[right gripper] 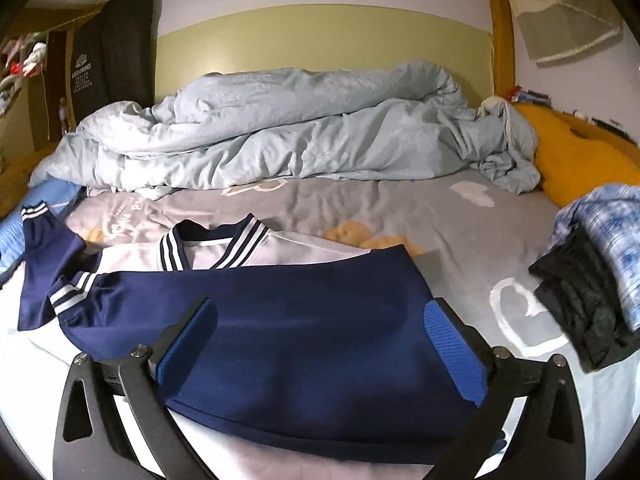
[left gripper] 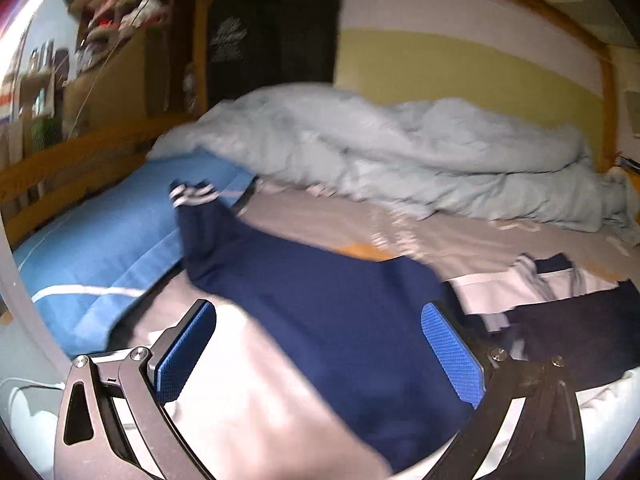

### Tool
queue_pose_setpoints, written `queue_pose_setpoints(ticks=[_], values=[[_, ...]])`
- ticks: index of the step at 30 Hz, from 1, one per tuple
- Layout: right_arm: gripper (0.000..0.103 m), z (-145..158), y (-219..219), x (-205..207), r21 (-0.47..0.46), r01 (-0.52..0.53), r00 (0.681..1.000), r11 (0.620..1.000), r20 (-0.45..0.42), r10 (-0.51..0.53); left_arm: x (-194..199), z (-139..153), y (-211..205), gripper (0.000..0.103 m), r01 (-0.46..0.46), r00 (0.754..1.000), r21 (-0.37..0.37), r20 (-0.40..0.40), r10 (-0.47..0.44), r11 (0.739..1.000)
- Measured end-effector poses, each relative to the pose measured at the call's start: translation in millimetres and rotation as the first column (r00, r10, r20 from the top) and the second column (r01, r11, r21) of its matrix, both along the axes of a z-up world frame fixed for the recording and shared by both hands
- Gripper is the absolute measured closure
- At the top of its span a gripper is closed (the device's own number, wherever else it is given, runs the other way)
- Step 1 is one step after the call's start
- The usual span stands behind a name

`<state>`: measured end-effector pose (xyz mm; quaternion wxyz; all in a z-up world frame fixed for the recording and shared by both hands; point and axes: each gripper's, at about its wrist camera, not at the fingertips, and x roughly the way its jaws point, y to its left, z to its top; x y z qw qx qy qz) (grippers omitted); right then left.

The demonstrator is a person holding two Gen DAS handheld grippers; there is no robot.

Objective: Fold large clothes

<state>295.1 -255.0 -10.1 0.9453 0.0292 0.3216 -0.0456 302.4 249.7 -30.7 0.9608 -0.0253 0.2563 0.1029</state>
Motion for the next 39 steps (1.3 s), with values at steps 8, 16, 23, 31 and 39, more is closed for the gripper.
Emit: queue_pose_setpoints(ticks=[8,16,23,31,39], values=[[0.000,-7.3,6.5,3.1,0.012,-0.028,0.999,1.000,-0.028,0.028,61.8,-43.0,77.4,0.000,-0.104,0.982,-0.145,-0.172,0.079,0.984],[0.000,-16.4,0.5,7.5,0.076,-0.039,0.997,0.996,-0.067,0.045,96.1,-90.9,120.5,0.040,-0.114,0.979,-0.411,-0.200,0.032,0.904],[0.000,-27.0,-3.1,12.5,0.113,-0.041,0.992,0.993,-0.117,0.054,86.6,-53.4,67.4,0.097,0.046,0.995,-0.232,-0.072,-0.064,0.972],[0.000,-32.6,1.9,15.8,0.094,-0.041,0.986,0.995,-0.154,0.056,23.9,56.3,-107.7,0.097,0.416,0.903,-0.048,0.136,-0.407,0.908],[0.000,-34.4,-0.4,14.0,0.107,-0.048,0.984,0.993,-0.165,0.065,19.3,-35.4,-236.7,0.097,0.508,0.861,-0.007,-0.030,-0.508,0.861]])
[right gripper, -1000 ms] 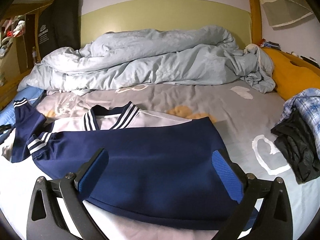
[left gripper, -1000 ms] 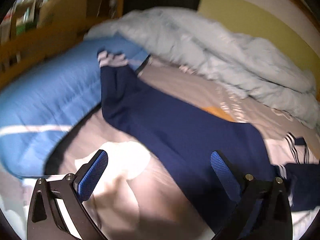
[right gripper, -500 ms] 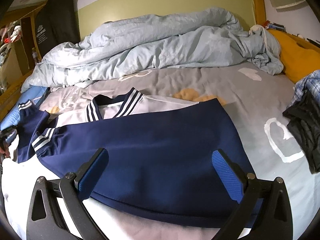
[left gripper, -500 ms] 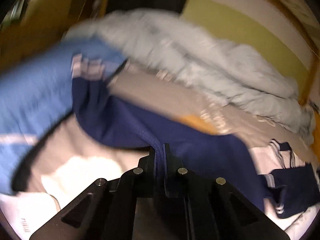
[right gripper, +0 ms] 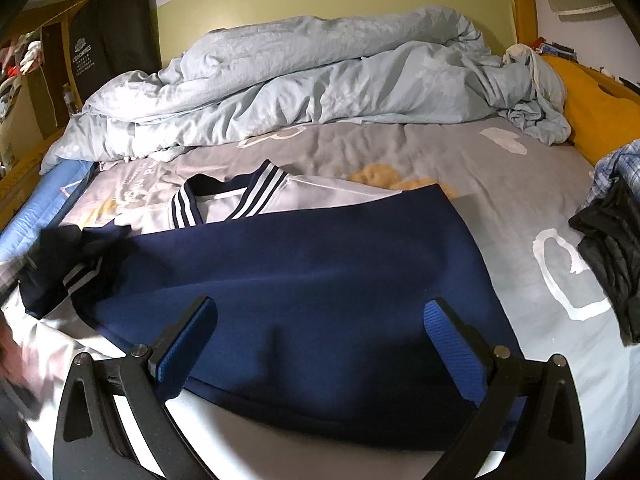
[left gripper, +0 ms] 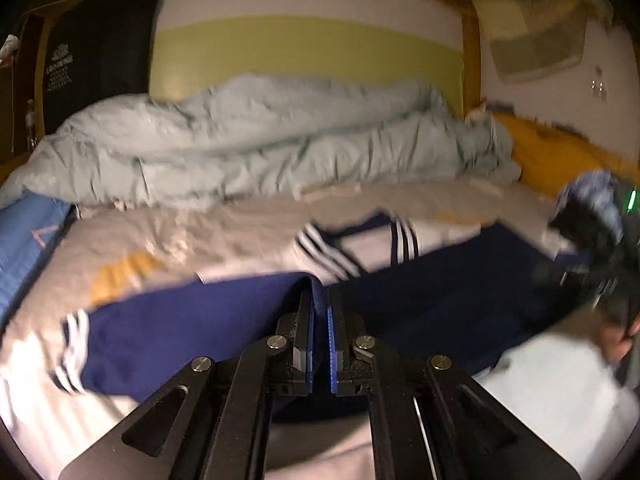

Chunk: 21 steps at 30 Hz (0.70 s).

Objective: Fold large clothes

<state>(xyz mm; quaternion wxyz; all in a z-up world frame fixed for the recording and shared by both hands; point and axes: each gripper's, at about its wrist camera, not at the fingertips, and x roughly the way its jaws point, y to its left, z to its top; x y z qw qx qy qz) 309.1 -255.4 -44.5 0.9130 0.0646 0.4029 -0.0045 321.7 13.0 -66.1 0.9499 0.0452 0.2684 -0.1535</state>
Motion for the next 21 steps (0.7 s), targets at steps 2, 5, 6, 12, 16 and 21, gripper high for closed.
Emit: queue_pose_setpoints(ticks=[2,5,6,12,16,21], values=[[0.000,-2.6,0.0,1.6,0.006,-0.002,1.000,1.000,-0.011,0.002,-2.8,-17.5,-21.9,0.097,0.004,1.000,0.110,-0.016,-0.002,0.994],[0.000,-6.7,1.2,4.5,0.007,-0.012,0.999,1.000,-0.032,0.012,-17.3,-19.6,-36.4,0.097,-0.057,0.996,0.215,0.076,0.041,0.975],[0.000,-7.6,1.8,4.9,0.003,-0.012,0.999,1.000,-0.035,0.012,-20.9,-18.3,-36.9,0.097,-0.075,0.993,0.225,0.102,0.053,0.972],[0.000,-10.8,5.6,5.0,-0.026,-0.009,0.999,1.000,-0.046,0.007,-28.2,-13.8,-32.2,0.094,-0.118,0.985,0.244,0.150,0.083,0.963],[0.000,-11.4,5.0,5.2,-0.021,-0.010,0.999,1.000,-0.046,0.009,-28.3,-13.0,-31.3,0.091,-0.120,0.985,0.241,0.154,0.084,0.963],[0.000,-13.5,3.8,5.2,-0.014,-0.012,0.999,1.000,-0.054,0.011,-29.4,-12.7,-32.2,0.088,-0.120,0.985,0.245,0.149,0.085,0.962]])
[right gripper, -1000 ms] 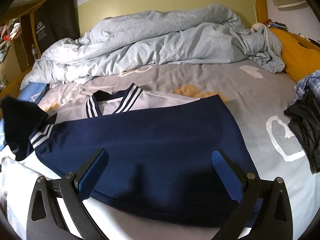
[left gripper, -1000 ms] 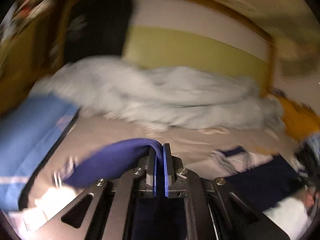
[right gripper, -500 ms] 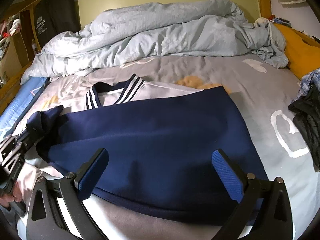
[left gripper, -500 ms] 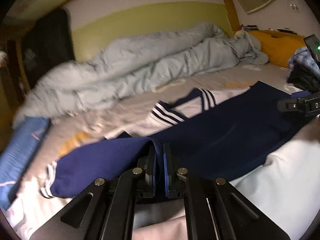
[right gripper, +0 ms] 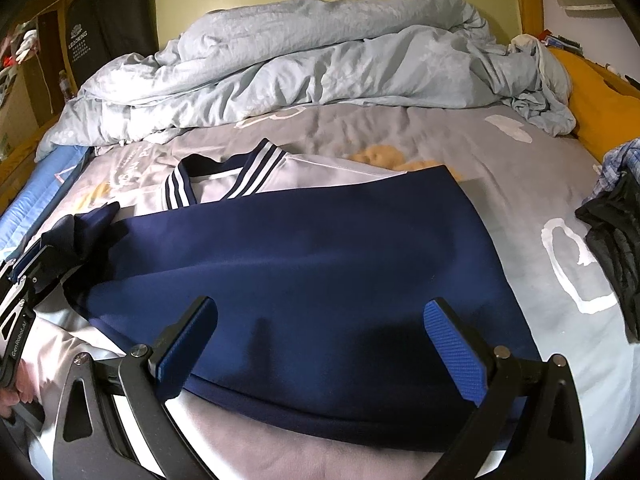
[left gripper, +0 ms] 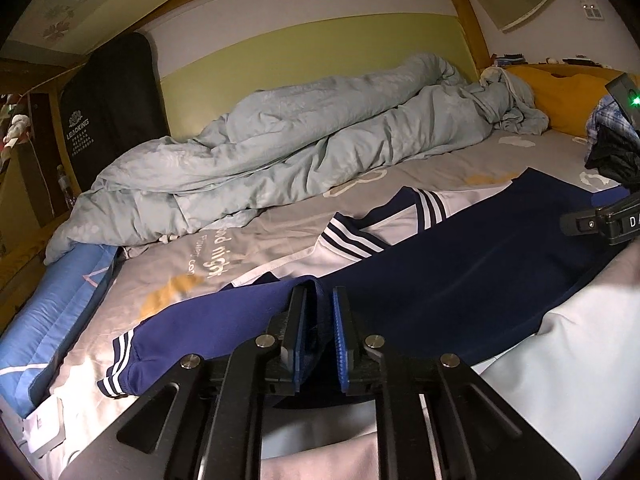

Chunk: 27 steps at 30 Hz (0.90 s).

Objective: Fold large clothes

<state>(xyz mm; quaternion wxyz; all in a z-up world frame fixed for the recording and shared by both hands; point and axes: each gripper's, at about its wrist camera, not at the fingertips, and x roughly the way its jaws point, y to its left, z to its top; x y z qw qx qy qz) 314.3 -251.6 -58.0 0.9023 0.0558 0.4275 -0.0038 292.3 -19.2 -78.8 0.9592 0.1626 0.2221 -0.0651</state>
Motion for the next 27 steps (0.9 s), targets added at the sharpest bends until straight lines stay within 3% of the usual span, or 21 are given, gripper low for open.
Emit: queue_pose_setpoints(ticks=[1,3,4,5,6,8,10,12,14,17,20,22,25,27], values=[[0.000,-0.4,-0.8,-0.3,0.002,0.001,1.000,1.000,-0.001,-0.001,-0.1,0.2,0.1,0.084,0.000,1.000,-0.001,0.001,0.000,1.000],[0.000,-0.3,-1.2,-0.8,0.004,0.002,1.000,1.000,0.001,-0.002,-1.4,2.5,1.7,0.064,0.006,1.000,-0.009,-0.005,-0.006,1.000],[0.000,-0.3,-1.1,-0.6,0.003,0.002,1.000,1.000,0.001,-0.002,-3.5,6.5,5.2,0.037,0.005,1.000,-0.023,-0.004,-0.005,1.000],[0.000,-0.5,-1.5,-0.5,0.005,0.002,1.000,1.000,0.001,-0.002,-6.7,12.2,10.4,0.017,0.008,1.000,-0.045,0.000,-0.008,0.999],[0.000,-0.6,-1.7,-0.4,0.008,0.003,1.000,1.000,0.001,-0.003,-13.2,23.5,21.4,0.015,0.025,1.000,-0.092,0.013,-0.024,0.995],[0.000,-0.6,-3.0,-0.6,0.018,0.005,1.000,1.000,0.001,-0.005,-22.6,43.1,43.7,0.015,0.025,0.999,-0.157,0.032,-0.020,0.987],[0.000,-0.3,-4.5,-0.6,0.028,0.009,1.000,1.000,0.001,-0.009,-28.0,64.7,83.4,0.014,-0.039,0.998,-0.235,0.043,0.050,0.971],[0.000,0.2,-5.4,-0.3,0.036,0.009,1.000,0.999,0.002,-0.009,-23.2,75.7,121.1,0.013,-0.130,0.990,-0.286,0.024,0.142,0.949],[0.000,1.0,-4.9,-0.6,0.035,0.006,1.000,0.999,0.003,-0.006,-8.1,75.8,161.0,0.013,-0.252,0.966,-0.311,-0.024,0.258,0.916],[0.000,2.4,-4.4,-1.8,0.034,-0.001,1.000,0.999,0.008,0.001,25.4,52.4,215.8,0.013,-0.403,0.915,-0.341,-0.186,0.359,0.849],[0.000,4.2,-3.1,-3.4,0.034,-0.004,1.000,0.999,0.013,0.004,54.7,9.3,265.5,0.013,-0.537,0.836,-0.395,-0.369,0.406,0.745],[0.000,5.2,-3.1,-4.8,0.039,-0.006,1.000,0.999,0.015,0.005,66.0,-12.7,279.8,0.013,-0.585,0.798,-0.370,-0.424,0.429,0.722],[0.000,6.0,-3.8,-6.2,0.047,-0.007,1.000,0.999,0.018,0.006,77.8,-38.5,286.0,0.017,-0.562,0.804,-0.436,-0.487,0.341,0.703],[0.000,6.0,-4.5,-6.0,0.053,-0.009,1.000,0.999,0.017,0.008,81.6,-38.1,278.5,0.047,-0.511,0.836,-0.454,-0.462,0.298,0.730]])
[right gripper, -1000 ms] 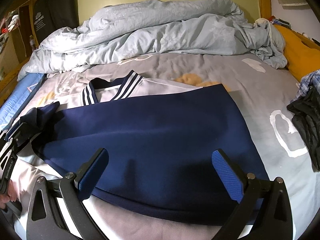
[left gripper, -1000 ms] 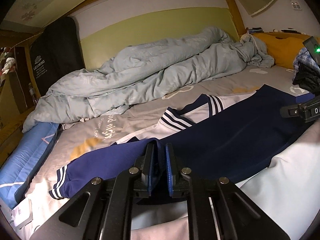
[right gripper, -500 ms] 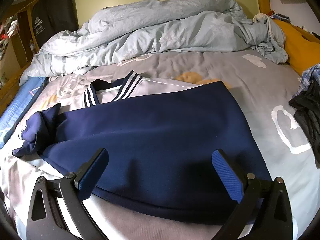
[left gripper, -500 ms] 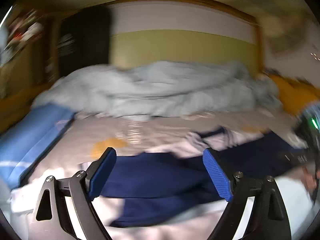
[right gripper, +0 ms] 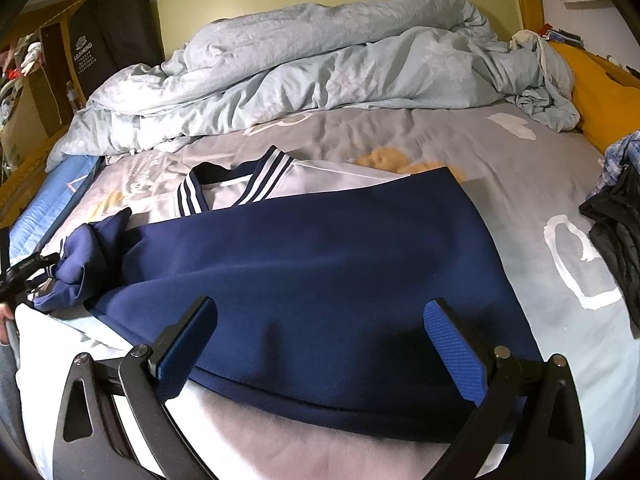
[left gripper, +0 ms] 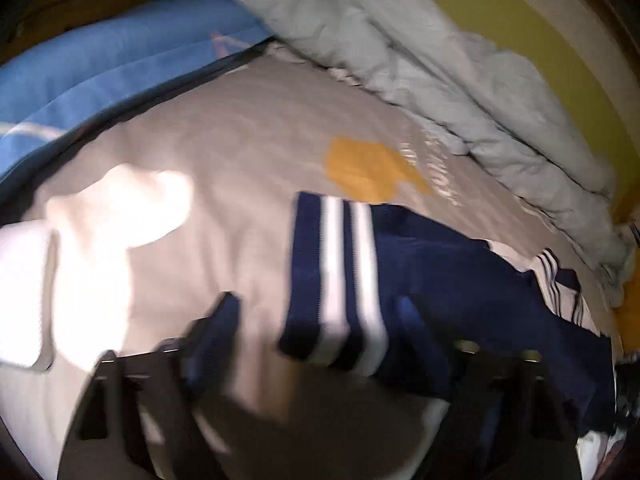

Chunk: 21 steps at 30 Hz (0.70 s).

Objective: Fold large clothes

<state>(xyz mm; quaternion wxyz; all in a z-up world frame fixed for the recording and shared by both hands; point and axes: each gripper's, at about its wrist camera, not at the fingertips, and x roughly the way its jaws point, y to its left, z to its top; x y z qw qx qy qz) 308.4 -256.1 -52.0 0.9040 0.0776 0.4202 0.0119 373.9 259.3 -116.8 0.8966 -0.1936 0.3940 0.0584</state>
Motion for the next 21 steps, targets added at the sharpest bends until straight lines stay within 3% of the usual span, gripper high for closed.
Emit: queue_pose_setpoints(ticks=[1,2,4,6,9,10,12,15,18,21], values=[[0.000,0.1,-0.3,0.1,0.003,0.000,1.000,1.000,-0.001,0.000,0.3,2.7,-3.0,0.076,0.008,1.000,0.013,0.005,-0.008,1.000],[0.000,0.3,-0.9,0.1,0.006,0.001,1.000,1.000,0.000,-0.001,-1.4,7.2,-7.2,0.083,0.004,1.000,0.037,0.016,-0.005,0.999],[0.000,1.2,-2.4,0.0,0.011,0.006,1.000,1.000,0.001,-0.006,-12.0,34.2,-19.4,0.093,-0.003,0.994,0.077,0.109,-0.005,0.997],[0.000,2.5,-4.0,-0.2,0.013,0.012,1.000,1.000,0.004,-0.012,-13.1,63.5,-34.0,0.096,0.016,0.981,0.069,0.190,-0.029,0.997],[0.000,5.9,-8.4,-1.6,0.017,0.027,1.000,1.000,0.013,-0.027,-21.4,130.9,-94.4,0.100,0.159,0.924,0.101,0.336,-0.184,0.982],[0.000,7.4,-11.1,-2.5,0.019,0.033,0.999,0.999,0.017,-0.033,-24.5,157.5,-129.1,0.100,0.233,0.889,0.129,0.374,-0.265,0.964],[0.000,10.4,-16.2,-4.1,0.025,0.043,0.999,0.999,0.025,-0.044,-25.5,183.4,-171.9,0.100,0.337,0.845,0.123,0.398,-0.357,0.933],[0.000,15.1,-25.8,-5.8,0.029,0.067,0.997,0.997,0.039,-0.068,-23.5,208.0,-251.9,0.100,0.518,0.754,0.096,0.418,-0.506,0.850],[0.000,18.2,-35.9,-7.0,0.023,0.096,0.994,0.995,0.044,-0.097,-20.1,201.0,-315.2,0.100,0.634,0.686,0.083,0.399,-0.608,0.769],[0.000,19.1,-49.8,-7.0,0.023,0.137,0.990,0.990,0.041,-0.138,-14.2,175.3,-358.0,0.100,0.708,0.648,0.046,0.356,-0.673,0.705]])
